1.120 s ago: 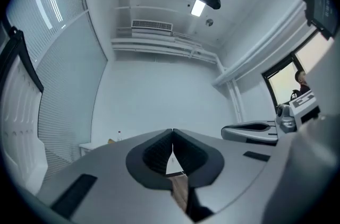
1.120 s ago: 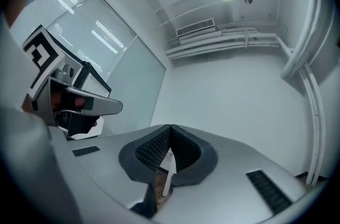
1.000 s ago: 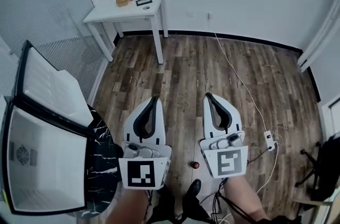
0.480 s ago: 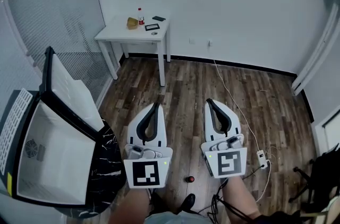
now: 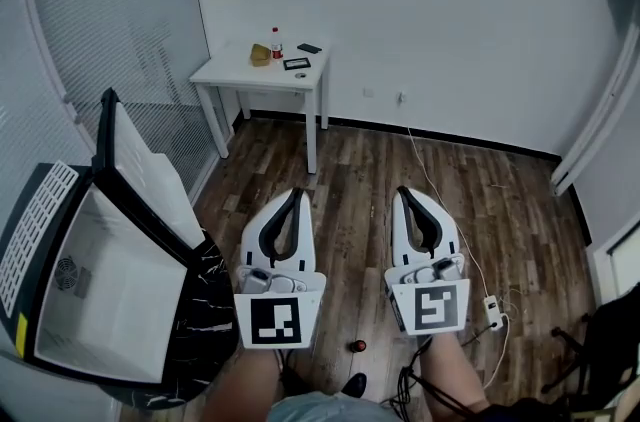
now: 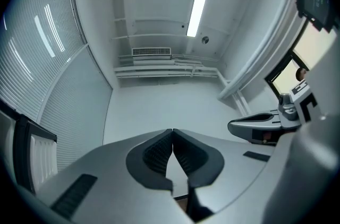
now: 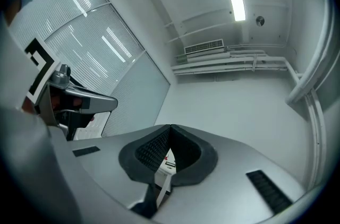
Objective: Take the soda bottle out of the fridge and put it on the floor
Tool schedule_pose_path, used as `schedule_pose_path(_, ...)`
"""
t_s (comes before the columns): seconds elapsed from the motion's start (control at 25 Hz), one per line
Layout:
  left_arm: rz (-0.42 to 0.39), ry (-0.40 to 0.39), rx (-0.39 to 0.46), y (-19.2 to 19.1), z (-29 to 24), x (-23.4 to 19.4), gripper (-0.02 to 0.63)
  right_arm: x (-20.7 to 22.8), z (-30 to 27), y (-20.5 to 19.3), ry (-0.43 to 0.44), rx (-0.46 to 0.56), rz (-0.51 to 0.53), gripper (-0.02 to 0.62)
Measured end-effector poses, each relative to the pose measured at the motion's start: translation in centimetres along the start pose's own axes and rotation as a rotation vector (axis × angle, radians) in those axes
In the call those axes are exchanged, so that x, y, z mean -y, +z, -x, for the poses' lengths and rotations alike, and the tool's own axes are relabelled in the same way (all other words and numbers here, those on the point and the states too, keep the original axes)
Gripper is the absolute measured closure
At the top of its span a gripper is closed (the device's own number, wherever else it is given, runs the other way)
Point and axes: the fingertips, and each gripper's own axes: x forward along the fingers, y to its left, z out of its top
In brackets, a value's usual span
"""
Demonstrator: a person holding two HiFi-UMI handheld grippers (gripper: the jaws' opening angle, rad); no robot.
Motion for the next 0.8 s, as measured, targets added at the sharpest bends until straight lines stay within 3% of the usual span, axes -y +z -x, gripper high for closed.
schedule_pose_path(0.8,-0.015,-0.003,0.007,0.61,0.5,-0.74,0.589,-1.05,-0.14,1.01,-0.011,0.018,0.001,0.583)
